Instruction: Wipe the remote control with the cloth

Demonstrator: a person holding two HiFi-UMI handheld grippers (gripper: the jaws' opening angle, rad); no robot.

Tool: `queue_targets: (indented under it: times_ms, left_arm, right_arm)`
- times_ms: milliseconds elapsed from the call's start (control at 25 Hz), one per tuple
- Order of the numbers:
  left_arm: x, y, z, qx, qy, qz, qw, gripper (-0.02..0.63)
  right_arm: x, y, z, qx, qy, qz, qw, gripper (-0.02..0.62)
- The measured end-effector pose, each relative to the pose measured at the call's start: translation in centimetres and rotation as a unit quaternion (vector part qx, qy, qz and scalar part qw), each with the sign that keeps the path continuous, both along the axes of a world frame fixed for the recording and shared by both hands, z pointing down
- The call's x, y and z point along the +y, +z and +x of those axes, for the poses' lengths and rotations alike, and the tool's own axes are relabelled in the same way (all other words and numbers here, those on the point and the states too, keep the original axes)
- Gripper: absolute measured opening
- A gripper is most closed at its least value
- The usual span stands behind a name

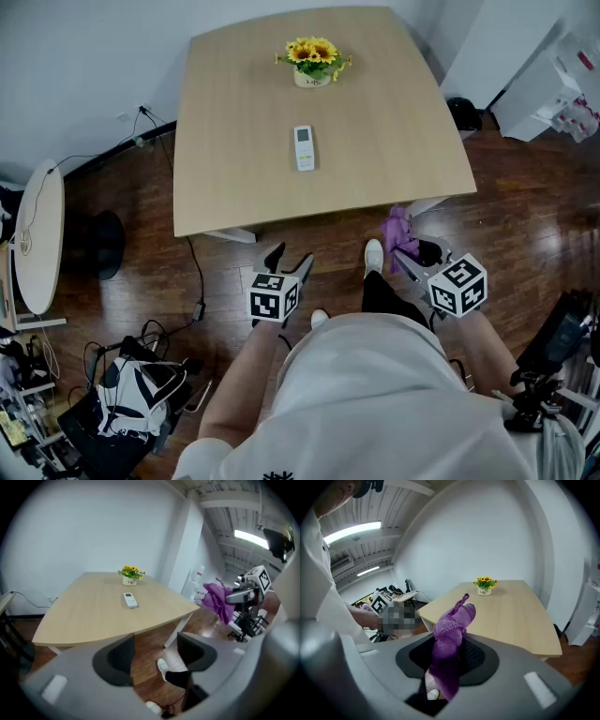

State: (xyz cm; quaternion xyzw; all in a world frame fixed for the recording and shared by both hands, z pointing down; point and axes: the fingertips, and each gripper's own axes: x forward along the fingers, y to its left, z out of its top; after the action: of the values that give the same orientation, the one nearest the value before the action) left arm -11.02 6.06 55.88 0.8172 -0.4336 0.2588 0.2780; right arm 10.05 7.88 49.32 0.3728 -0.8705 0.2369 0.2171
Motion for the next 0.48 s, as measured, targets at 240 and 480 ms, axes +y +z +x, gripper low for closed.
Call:
queue_targets:
  times_ms: [240,480]
  left_arm:
    - [-10.8,1.4,5.4,-0.037,-0.053,-0.012,0.9978,0.316]
    - [-19.3,4.9,5.7,-0.092,-0.145,-0.021,0.9849,0.345]
  right_arm:
    - [-9.0,-1.0,5.5,0.007,-0.048,0.000,0.999,0.127]
    - [-14.8,-0.1,10.0,0.017,-0.098,-0.014,0.995,0.127]
